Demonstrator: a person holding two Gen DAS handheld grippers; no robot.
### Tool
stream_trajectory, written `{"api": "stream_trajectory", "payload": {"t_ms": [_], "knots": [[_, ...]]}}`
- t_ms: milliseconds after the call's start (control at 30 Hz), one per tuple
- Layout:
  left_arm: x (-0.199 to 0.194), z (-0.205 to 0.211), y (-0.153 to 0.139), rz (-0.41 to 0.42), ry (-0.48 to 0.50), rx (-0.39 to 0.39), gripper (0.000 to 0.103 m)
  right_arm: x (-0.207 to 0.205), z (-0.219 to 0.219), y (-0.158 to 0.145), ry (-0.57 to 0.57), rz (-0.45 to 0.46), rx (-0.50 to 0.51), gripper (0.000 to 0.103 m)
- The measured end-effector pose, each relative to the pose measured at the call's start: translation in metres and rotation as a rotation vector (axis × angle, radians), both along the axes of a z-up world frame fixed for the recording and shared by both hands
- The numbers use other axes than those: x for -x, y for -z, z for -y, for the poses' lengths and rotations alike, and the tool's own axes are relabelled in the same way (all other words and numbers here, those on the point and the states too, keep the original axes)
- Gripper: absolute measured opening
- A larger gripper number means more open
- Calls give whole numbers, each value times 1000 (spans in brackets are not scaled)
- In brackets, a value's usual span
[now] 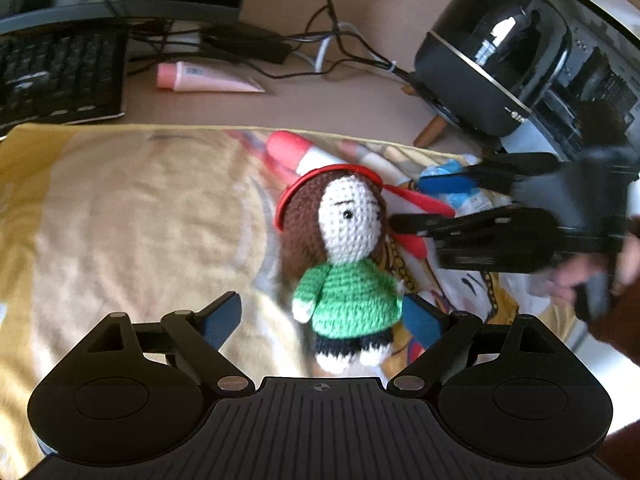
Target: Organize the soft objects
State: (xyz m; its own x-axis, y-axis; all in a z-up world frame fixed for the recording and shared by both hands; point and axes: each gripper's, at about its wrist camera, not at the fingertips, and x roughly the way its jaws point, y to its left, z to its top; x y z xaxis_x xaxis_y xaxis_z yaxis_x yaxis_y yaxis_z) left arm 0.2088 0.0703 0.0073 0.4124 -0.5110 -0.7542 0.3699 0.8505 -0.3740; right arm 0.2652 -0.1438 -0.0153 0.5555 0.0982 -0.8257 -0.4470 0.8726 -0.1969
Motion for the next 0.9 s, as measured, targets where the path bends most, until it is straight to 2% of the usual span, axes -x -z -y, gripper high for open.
{"api": "stream_trajectory", "payload": {"t_ms": [33,67,100,200,300,400,500,600,667,800,900], "knots": [[3,-2,-1,3,-17,-12,93,-4,1,5,-10,-16,-11,41],[5,-4,-1,6,-34,-24,93,-6,6,4,13,-31,-40,41],[8,-7,-2,2,-58,-37,93,-7,12,1,49,-46,-77,37],[14,-12,-3,-4,-102,-29,93,11,31,-22,181,-45,-205,35],[16,-9,0,-7,-139,-45,93,36,44,-32,265,-87,-344,35],[17,-3,1,-25,-172,-24,93,63,41,-29,252,-88,-393,60],[22,9,-3,-16,-196,-78,93,84,52,-39,257,-36,-415,63],[34,22,-11,11,-218,-117,93,106,77,-50,299,41,-453,76],[44,31,-15,32,-236,-131,94,124,92,-51,338,88,-455,79],[80,55,-18,159,-332,-180,99,160,117,-36,425,204,-421,92],[110,80,-8,279,-404,-218,100,189,119,-19,499,324,-386,94]]}}
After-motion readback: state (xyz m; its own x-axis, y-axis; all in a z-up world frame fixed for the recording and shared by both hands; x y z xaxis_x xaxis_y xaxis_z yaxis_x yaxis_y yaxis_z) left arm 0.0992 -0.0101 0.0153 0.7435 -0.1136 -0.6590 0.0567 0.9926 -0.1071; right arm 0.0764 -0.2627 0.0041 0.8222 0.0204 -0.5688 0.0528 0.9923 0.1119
